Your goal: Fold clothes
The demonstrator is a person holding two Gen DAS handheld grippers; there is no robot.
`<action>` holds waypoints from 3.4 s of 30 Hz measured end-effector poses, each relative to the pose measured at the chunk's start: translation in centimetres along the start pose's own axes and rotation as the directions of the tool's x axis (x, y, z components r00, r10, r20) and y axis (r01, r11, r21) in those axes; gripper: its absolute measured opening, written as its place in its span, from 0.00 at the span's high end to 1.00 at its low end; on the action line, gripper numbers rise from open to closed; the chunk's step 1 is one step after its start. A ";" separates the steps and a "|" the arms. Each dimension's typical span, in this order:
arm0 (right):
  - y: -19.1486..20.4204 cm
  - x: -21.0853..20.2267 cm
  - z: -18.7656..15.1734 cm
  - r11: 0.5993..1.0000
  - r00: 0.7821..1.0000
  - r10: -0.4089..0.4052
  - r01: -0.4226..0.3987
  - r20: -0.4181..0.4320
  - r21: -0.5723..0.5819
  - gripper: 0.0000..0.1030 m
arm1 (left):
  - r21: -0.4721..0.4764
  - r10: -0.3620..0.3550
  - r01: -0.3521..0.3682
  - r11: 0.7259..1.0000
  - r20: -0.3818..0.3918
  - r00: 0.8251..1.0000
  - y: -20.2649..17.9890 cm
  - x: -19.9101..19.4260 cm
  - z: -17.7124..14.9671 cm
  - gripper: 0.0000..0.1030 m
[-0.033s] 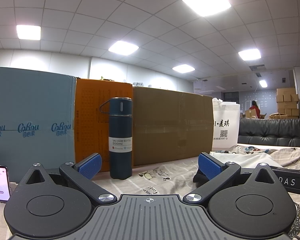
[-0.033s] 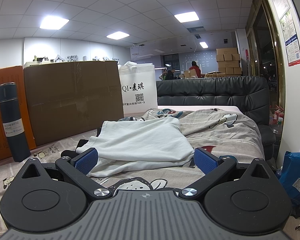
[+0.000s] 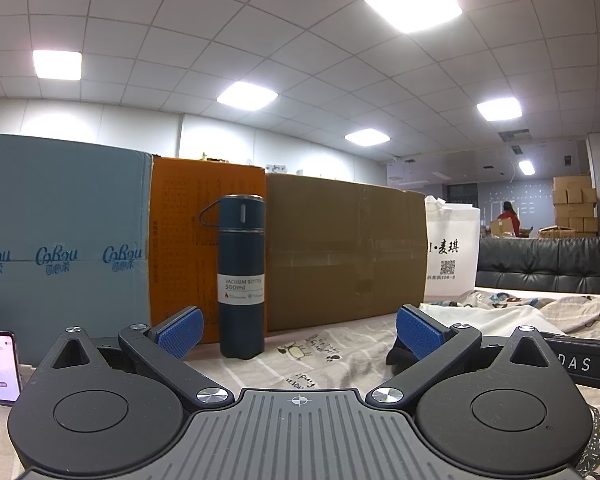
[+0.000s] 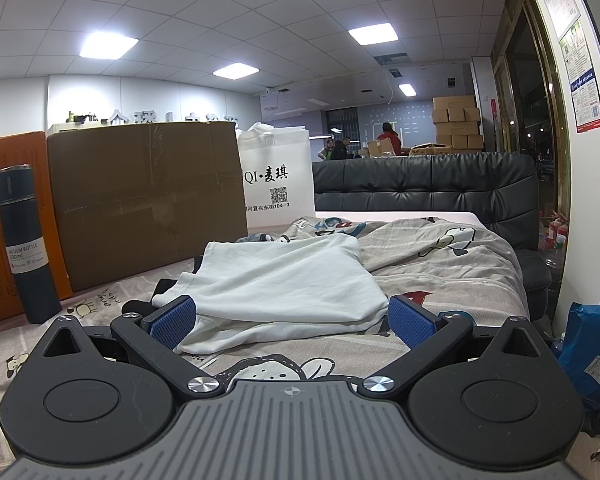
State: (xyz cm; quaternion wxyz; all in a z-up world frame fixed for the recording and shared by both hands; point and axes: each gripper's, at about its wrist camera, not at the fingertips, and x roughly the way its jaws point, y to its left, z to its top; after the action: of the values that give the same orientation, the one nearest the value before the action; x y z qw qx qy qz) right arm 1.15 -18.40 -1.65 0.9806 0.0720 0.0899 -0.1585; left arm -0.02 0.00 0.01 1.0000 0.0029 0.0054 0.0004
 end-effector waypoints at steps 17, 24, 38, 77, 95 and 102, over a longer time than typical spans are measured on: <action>0.0 0.0 0.0 1.000 1.000 0.000 0.000 0.001 -0.001 0.00 | -0.001 0.003 -0.003 1.000 -0.002 1.000 0.0 0.0 0.0 0.00; 0.0 0.0 0.0 1.000 1.000 0.000 0.000 0.001 0.000 0.00 | -0.002 0.003 -0.003 1.000 -0.002 1.000 -0.1 0.2 -0.1 0.00; 0.1 -0.2 0.0 1.000 1.000 0.006 -0.006 0.012 0.000 0.00 | -0.002 -0.008 0.008 1.000 0.003 1.000 -0.1 0.1 -0.1 0.00; -1.8 -1.4 0.1 0.992 0.996 0.044 -0.053 0.082 0.118 0.00 | 0.003 0.007 -0.007 1.000 0.020 1.000 0.0 -0.6 0.3 0.00; -3.5 -5.7 2.0 0.949 0.967 0.235 -0.250 0.101 0.191 0.00 | 0.019 0.147 -0.147 0.989 -0.016 0.989 1.3 -7.3 2.7 0.00; -0.5 -12.2 2.9 0.860 0.860 0.488 -0.503 0.151 0.086 0.00 | -0.026 0.233 -0.232 0.972 0.031 0.972 6.5 -14.8 4.8 0.00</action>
State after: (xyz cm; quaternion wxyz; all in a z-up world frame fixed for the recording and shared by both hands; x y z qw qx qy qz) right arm -9.97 -15.73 3.51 0.9857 0.1428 -0.0024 0.0897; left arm -14.81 6.45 4.95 0.9930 -0.0076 -0.0118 0.1174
